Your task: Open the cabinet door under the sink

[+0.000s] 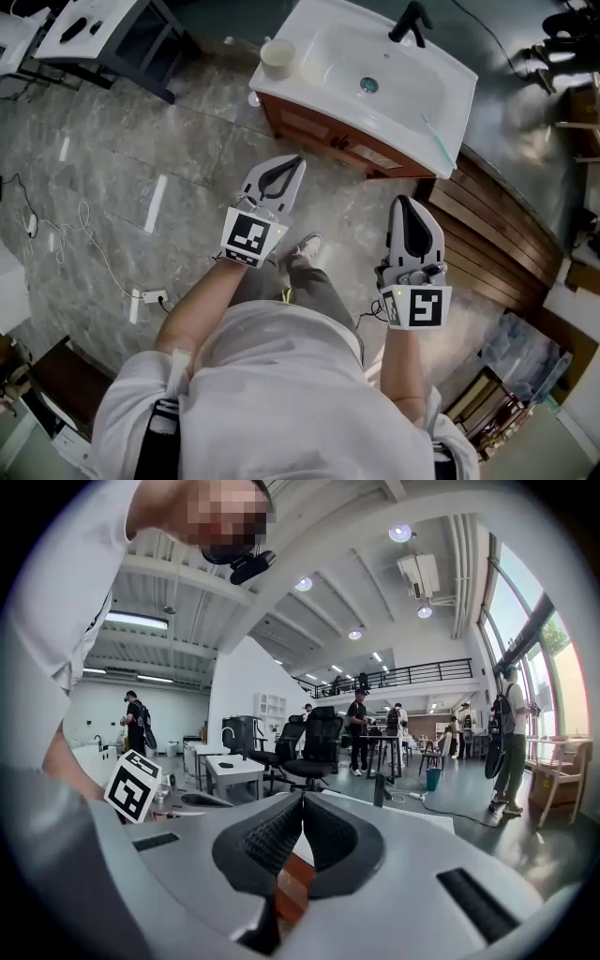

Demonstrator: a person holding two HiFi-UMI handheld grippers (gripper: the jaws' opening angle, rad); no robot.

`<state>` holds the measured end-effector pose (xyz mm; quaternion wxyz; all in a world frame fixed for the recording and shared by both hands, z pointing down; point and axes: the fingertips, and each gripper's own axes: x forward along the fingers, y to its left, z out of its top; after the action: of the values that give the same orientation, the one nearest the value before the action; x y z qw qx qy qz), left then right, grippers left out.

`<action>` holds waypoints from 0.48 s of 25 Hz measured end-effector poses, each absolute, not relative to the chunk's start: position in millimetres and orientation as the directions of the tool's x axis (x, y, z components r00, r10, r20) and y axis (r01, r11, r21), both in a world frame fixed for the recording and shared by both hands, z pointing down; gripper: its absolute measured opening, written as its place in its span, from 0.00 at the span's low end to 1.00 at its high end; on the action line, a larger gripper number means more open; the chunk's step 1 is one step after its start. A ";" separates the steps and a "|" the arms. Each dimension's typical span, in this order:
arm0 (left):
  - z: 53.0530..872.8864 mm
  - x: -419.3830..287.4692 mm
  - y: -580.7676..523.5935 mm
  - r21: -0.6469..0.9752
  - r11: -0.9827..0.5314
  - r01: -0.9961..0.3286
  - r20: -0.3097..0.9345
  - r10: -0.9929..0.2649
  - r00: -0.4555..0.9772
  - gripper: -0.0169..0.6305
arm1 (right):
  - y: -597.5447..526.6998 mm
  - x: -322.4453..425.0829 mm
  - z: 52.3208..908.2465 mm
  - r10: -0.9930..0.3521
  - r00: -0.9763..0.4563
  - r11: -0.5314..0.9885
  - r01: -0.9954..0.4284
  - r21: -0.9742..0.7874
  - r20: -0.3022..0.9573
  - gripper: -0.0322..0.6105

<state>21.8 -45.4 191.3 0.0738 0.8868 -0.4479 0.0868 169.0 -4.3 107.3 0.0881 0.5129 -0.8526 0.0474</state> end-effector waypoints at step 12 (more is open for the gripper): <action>335.2 43.0 -95.3 0.044 -0.623 -0.781 0.314 -0.733 0.603 0.08 | -68.7 144.8 244.8 -0.817 -0.521 0.535 -0.845 -0.012 0.249 0.10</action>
<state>43.0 -95.3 335.2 0.0887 0.8909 -0.4248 0.1339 144.8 -68.7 244.8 0.1072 0.4777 -0.8695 0.0655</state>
